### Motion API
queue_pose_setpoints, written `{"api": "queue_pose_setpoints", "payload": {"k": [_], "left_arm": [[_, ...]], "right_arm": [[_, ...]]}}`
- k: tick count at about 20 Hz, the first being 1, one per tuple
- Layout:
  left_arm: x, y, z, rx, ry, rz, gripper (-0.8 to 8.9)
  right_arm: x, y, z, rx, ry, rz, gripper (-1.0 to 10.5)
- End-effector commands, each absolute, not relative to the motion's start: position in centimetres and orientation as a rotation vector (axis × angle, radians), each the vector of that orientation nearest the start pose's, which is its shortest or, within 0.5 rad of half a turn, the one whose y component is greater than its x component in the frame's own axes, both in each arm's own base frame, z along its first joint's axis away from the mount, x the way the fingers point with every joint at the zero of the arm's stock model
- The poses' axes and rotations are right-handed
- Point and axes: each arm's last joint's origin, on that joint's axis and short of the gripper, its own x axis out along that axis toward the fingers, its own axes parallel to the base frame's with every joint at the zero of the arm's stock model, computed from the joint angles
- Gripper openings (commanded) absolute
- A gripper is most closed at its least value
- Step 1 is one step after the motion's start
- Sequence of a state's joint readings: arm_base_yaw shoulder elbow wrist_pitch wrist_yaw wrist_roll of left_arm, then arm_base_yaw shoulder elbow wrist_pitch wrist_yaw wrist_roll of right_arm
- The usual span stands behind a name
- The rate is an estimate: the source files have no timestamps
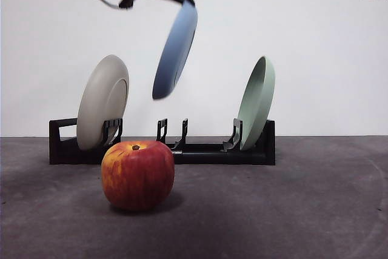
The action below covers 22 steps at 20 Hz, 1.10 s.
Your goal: Take the blue plate from the plate rack,put the plate on the table,take the apple from the table,put the apple in the plate
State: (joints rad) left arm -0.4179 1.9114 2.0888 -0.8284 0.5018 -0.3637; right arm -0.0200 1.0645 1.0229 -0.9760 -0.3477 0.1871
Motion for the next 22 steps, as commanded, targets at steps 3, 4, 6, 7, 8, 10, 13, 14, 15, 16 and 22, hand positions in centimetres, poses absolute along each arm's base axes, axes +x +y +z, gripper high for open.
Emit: {"api": "queue_pose_setpoints", "payload": {"k": [3,4,6,7,8,10,13,14,15,16,22], "left_arm": [[33.2,-19.4,42.1,-0.218,0.805,-0.869,-0.05],[32.1,-20.0,42.2,-0.155,0.818,-0.898,-0.05],[30.1,-21.7,41.7,-0.012,0.856,-0.934,-0.05],[29.1,-22.7,41.4,0.068,0.871,-0.932,-0.05],[28.1,-23.5,41.2,0.139,0.882,-0.922,-0.05],[26.3,-25.3,41.0,0.236,0.882,-0.921,-0.05],[23.6,-27.7,40.9,0.300,0.885,-0.982,-0.05],[22.8,-28.3,40.8,0.327,0.888,-0.990,-0.05],[22.0,-28.9,40.7,0.371,0.875,-0.965,-0.05],[21.2,-29.5,40.6,0.423,0.852,-0.923,-0.05],[16.5,-32.8,40.4,0.543,0.784,-0.961,-0.06]], "right_arm": [[19.0,0.6,30.4,0.351,1.030,0.188,0.0],[19.0,0.5,30.4,0.338,1.030,0.162,0.0],[18.9,0.3,30.3,0.305,1.038,0.099,0.0],[18.8,0.2,30.2,0.289,1.049,0.067,0.0],[18.7,0.1,30.2,0.274,1.060,0.037,0.0],[18.5,0.0,30.0,0.249,1.078,-0.007,0.0],[18.4,0.0,30.0,0.242,1.090,-0.021,0.0],[18.4,0.0,30.0,0.242,1.091,-0.021,0.0],[18.4,0.0,30.0,0.242,1.090,-0.021,0.0],[18.4,0.0,30.0,0.242,1.090,-0.020,0.0],[18.4,0.0,30.0,0.240,1.090,-0.019,0.0]]}}
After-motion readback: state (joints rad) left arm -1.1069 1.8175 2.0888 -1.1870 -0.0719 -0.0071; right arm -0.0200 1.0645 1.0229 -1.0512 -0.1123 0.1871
